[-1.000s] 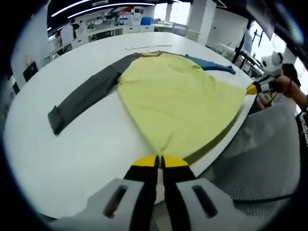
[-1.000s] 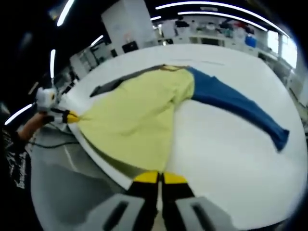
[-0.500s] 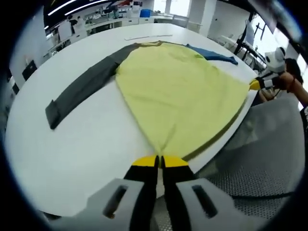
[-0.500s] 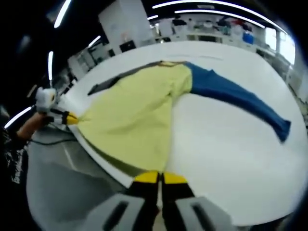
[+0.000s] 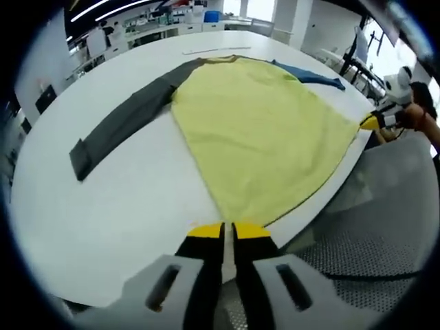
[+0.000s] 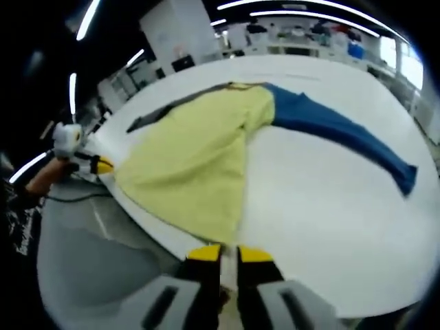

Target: Fold the garment on the visible template until the final outline fits inside the template.

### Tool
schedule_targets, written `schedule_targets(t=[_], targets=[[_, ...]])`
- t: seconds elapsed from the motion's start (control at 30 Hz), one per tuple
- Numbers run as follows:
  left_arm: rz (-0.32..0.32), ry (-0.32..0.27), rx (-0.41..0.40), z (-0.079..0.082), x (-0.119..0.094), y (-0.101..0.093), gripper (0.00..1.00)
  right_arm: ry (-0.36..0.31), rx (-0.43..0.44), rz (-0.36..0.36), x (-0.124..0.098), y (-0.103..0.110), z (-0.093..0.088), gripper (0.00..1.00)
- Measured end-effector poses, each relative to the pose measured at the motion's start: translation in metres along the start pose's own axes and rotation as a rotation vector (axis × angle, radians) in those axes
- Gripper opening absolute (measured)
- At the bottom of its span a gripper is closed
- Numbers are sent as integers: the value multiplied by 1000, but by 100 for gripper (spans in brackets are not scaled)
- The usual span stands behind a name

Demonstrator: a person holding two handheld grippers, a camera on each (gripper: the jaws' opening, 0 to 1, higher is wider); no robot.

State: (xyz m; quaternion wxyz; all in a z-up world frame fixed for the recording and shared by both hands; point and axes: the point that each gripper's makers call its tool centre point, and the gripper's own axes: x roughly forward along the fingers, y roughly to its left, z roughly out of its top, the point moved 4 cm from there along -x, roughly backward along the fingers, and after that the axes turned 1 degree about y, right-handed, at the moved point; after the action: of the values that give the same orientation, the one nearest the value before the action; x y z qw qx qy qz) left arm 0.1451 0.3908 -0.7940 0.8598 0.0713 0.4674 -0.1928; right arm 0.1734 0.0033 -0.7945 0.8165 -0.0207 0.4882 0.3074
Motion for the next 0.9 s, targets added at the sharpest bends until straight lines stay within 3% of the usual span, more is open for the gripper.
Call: schedule_targets(t=[0.1,0.3,0.5,0.67,0.8,0.9], targets=[[-4,-43,-2,4,-2,1,9,-14,1,-8,-2,-3,1,18],[-1,-137,7,16,-6,-2,35,-109,-22,4,-4,-5,20,41],[-16,-199,3,26,-7,-4,54,-157,-32,32,-2,-6,37,50],[-35,-258,30,35,-9,-6,63,-198,-71,62,2,-9,57,54],[-46,-272,47,39,-8,-12,68,-209,-183,55,8,-16,72,61],[-65,-310,40,46,-9,-17,72,-238,-193,61,12,-23,86,59]])
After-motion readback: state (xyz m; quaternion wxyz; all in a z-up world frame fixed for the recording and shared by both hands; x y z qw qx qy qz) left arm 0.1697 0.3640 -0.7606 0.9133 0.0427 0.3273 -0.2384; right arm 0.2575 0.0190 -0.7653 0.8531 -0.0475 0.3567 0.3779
